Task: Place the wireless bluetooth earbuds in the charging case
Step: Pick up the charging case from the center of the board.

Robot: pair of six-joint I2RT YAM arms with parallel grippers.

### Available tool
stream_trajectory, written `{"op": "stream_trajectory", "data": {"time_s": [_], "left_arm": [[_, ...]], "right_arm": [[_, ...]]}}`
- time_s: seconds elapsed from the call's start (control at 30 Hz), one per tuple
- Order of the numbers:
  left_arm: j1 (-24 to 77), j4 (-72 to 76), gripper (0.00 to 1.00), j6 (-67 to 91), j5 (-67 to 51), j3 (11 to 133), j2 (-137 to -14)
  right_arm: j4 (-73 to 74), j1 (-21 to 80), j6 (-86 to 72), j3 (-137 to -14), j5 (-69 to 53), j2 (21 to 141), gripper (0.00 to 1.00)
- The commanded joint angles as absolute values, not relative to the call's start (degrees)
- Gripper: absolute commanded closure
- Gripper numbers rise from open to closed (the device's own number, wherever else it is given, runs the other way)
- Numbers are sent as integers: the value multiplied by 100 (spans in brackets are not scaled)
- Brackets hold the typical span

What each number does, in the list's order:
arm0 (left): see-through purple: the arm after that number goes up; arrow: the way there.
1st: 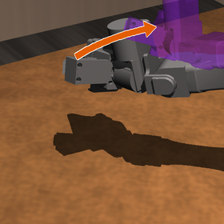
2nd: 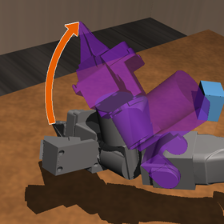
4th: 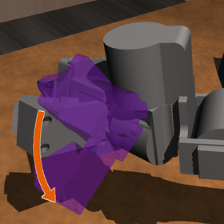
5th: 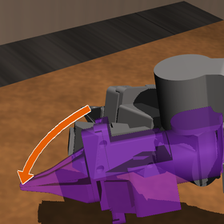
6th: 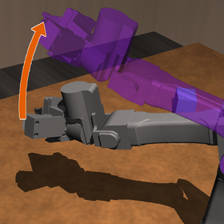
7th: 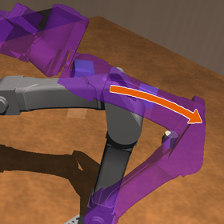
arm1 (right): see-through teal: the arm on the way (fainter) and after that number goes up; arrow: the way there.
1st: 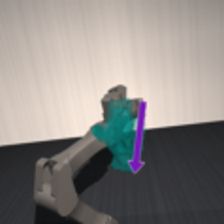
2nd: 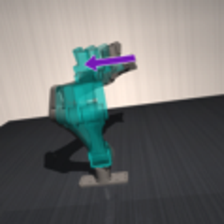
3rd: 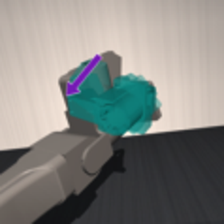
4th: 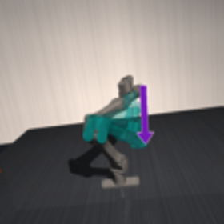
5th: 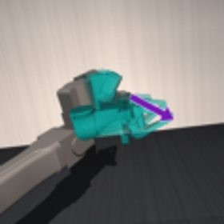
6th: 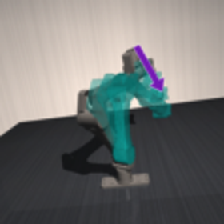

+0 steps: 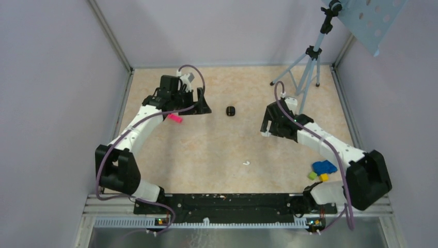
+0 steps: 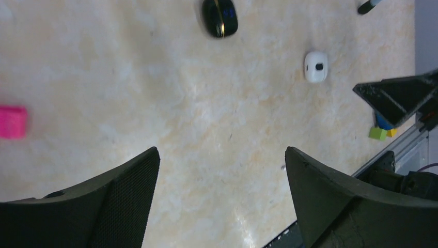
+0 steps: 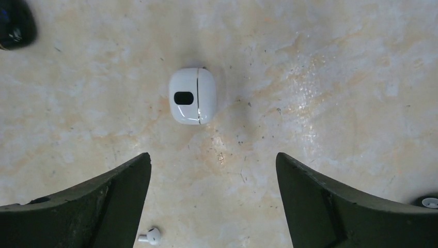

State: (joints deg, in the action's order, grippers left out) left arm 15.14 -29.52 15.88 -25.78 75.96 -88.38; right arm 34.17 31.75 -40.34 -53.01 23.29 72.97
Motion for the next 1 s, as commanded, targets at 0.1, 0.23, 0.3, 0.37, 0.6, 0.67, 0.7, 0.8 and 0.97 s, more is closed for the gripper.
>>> {"op": "stream_trajectory", "data": {"time_s": [0.1,0.23,0.3,0.37,0.6,0.67,0.7,0.8,0.97], "left_arm": [[1528,-2769,1,2208,-2851,6178,-7863],[1529,-2986,1,2113,-2954,6198,-7775],[1527,-3074,1,2048,-2958,6223,-7740],[1529,-3135,1,2031,-3041,6263,-7728],[1532,-3089,1,2083,-3155,6082,-7626],[1538,-3114,1,2118,-3038,6058,-7603],[1538,-3134,1,2148,-2947,6045,-7595],[1538,-3106,1,2181,-2956,6014,-7591],[1536,-2960,1,2288,-3139,5882,-7582]], "right_arm": [[2856,2920,-3726,-5496,1742,8290,18],[2438,2781,-3547,-5468,1582,8730,33],[2386,2753,-3380,-5577,1552,9004,34],[2415,2743,-3263,-5693,1570,9206,34],[2082,2725,-3174,-5768,1497,9609,33],[1976,2728,-3176,-5781,1440,9737,35],[1953,2727,-3180,-5803,1430,9791,36],[2000,2732,-3181,-5883,1510,9928,36],[2033,2727,-3211,-6043,1579,10056,32]]}}
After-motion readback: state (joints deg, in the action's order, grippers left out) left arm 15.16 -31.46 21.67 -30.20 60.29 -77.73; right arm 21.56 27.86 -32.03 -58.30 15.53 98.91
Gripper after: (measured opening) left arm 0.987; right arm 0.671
